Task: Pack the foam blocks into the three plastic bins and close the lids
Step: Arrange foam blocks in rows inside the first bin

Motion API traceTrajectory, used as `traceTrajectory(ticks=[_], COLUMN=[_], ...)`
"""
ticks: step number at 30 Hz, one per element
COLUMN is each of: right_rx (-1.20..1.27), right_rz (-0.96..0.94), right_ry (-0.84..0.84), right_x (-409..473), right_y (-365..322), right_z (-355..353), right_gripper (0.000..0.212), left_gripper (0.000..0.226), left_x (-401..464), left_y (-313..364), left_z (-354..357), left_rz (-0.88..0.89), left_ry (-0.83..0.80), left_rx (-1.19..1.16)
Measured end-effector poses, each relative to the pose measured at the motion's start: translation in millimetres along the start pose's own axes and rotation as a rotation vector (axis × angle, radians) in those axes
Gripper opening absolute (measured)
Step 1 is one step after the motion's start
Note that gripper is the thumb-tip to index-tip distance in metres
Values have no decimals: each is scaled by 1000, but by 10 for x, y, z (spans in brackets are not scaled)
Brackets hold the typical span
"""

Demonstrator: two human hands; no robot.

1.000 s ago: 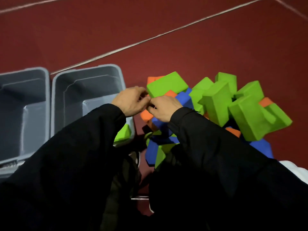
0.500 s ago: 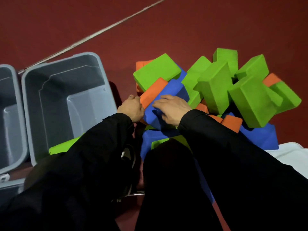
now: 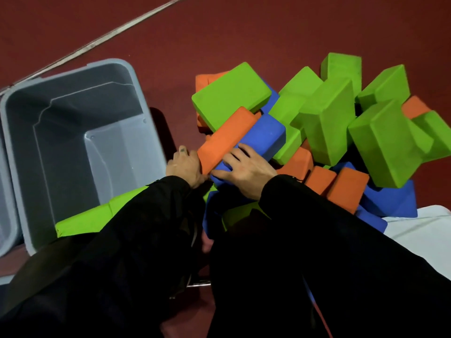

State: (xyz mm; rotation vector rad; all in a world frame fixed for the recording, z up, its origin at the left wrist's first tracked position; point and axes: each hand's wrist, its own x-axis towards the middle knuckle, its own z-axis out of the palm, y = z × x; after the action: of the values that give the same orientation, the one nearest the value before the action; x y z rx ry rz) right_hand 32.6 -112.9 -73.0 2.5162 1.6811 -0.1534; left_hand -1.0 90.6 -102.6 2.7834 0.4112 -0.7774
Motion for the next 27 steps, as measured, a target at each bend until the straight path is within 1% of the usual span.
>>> traceTrajectory(ticks=[2, 5, 7, 8, 9, 10, 12, 13, 15, 18, 21, 24, 27], right_rx=[-23, -31, -24, -18, -31, -44, -58, -58, -66, -52, 132, 454, 675], right_rz=[19, 12, 26, 43, 67, 106, 165, 192, 233, 329, 496, 636, 699], right_ry=[-9, -51, -10, 3, 1, -27, -70, -86, -69, 38, 128, 277, 380], right_x=[13, -37, 7, -10, -32, -47, -75, -120, -187, -153, -103, 65, 333], right_y=[-31, -93, -42, -40, -48, -17, 82, 93, 85, 25, -100, -224, -415], right_z=[2, -5, -148, -301, -484, -586, -666, -708, -937, -1376, -1738, -2048, -2220], right_gripper=[42, 44, 41, 42, 48, 62, 92, 100, 101, 94, 84, 79, 75], left_gripper=[85, 77, 78, 79, 81, 82, 86, 88, 89, 93, 91, 86, 85], left_x=[-34, -181, -236, -357, -502, -556, -576, -637, -848, -1162, -1441, -1668, -1876], left_y=[36, 86, 93, 78, 64, 69, 60, 45, 17, -61, -291, -695, -1202], left_z=[-30, -123, -315, -466, -632, -734, -877, -949, -1174, -1536, -1744, -1896, -1969], left_rz=[11, 61, 99, 114, 128, 139, 156, 163, 186, 173, 126, 72, -5], left_ry=[19, 43, 140, 224, 315, 381, 478, 514, 611, 696, 776, 862, 830], left_rx=[-3, -196, -258, -255, -241, -239, -274, -309, -350, -310, -277, -250, -186])
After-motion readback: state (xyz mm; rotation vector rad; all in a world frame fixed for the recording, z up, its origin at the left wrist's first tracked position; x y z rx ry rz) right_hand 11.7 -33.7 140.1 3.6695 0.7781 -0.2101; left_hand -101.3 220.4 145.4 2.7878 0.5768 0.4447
